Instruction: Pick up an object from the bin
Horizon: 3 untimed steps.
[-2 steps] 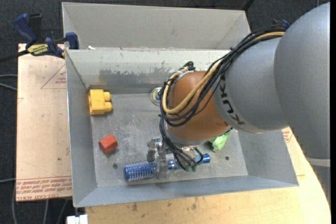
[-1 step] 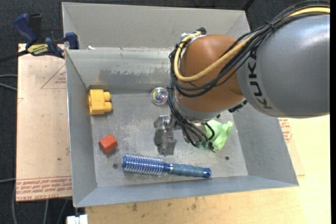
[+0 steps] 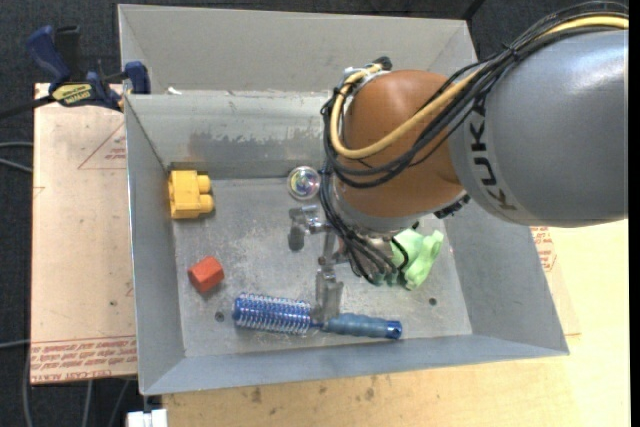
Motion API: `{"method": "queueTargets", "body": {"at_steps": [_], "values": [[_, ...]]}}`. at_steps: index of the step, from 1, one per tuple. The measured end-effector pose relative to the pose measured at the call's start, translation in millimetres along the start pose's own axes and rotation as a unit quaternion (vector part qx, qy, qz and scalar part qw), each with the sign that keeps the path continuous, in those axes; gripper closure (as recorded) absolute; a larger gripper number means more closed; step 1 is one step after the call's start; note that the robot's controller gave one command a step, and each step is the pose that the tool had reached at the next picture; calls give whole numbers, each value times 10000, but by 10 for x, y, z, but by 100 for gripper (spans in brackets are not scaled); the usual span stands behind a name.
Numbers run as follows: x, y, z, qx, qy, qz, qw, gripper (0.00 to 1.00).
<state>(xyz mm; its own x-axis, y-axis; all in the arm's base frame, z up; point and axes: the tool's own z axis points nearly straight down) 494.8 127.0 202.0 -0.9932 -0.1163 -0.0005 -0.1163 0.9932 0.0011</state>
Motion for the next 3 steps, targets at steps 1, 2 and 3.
{"method": "queueTargets", "body": {"at_steps": [1,2,3], "values": [[61,85,1340,-7,-26,124,9999,0],[76,85,1318,-4,5,127,9999,100],[-225,164,-454,-4,-51,-46,10000,100]]}}
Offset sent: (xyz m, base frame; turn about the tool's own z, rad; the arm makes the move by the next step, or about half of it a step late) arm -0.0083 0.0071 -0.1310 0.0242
